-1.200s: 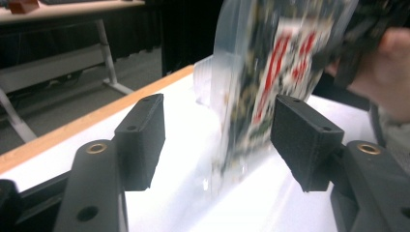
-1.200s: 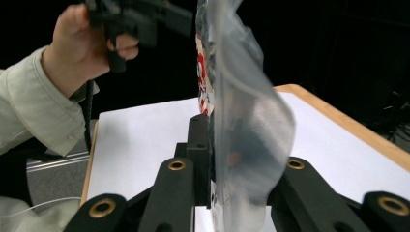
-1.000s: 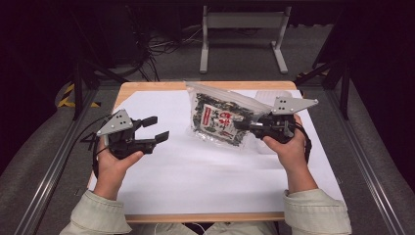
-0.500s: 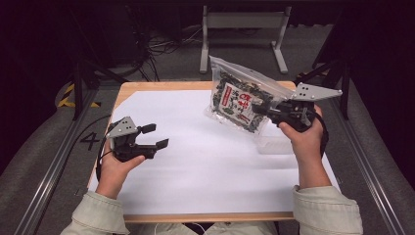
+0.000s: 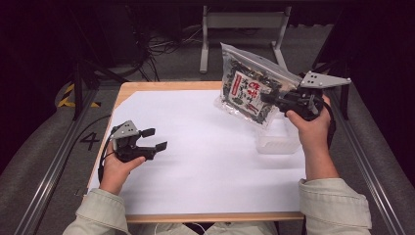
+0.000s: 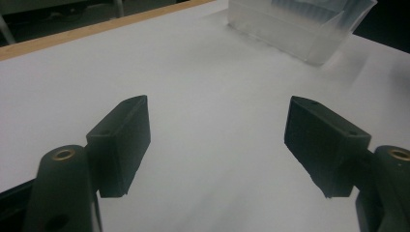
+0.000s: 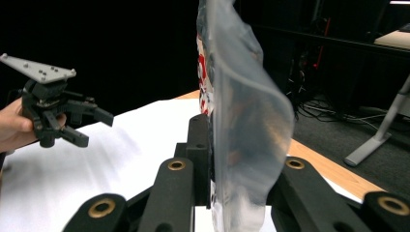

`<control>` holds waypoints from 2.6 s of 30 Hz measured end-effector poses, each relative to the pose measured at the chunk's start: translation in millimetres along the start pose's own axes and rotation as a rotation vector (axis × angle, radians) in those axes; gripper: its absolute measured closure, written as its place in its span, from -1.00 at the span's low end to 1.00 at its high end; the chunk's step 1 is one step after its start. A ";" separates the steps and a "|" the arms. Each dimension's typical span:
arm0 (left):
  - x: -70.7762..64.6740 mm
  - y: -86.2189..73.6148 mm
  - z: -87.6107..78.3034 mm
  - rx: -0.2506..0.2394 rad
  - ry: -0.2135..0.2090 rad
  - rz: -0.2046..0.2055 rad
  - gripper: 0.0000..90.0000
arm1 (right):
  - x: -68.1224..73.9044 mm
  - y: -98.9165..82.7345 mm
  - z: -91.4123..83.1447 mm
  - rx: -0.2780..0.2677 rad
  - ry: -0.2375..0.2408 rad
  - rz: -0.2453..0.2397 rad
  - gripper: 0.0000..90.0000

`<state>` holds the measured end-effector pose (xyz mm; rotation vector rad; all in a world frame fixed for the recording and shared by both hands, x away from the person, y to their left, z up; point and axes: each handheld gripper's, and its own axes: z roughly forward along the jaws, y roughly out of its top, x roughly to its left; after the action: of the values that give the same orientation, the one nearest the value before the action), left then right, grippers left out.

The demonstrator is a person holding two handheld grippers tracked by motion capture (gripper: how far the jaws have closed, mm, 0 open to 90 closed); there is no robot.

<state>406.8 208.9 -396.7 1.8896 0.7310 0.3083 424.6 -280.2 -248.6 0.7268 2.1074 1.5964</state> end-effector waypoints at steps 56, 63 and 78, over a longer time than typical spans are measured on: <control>6.8 -13.1 6.2 0.033 -0.006 0.005 -0.38 | -69.2 -41.7 -41.8 0.063 -0.233 0.061 0.68; 5.9 -13.0 6.0 0.032 -0.006 0.004 -0.37 | -68.9 -43.1 -45.5 0.069 -0.253 0.047 0.68; 5.2 -13.0 6.2 0.032 -0.009 0.001 -0.35 | -63.4 -39.1 -50.4 0.051 -0.279 0.018 0.68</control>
<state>409.6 211.1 -411.6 1.9208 0.7324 0.2899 437.9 -365.9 -272.5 0.9291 1.9488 1.3651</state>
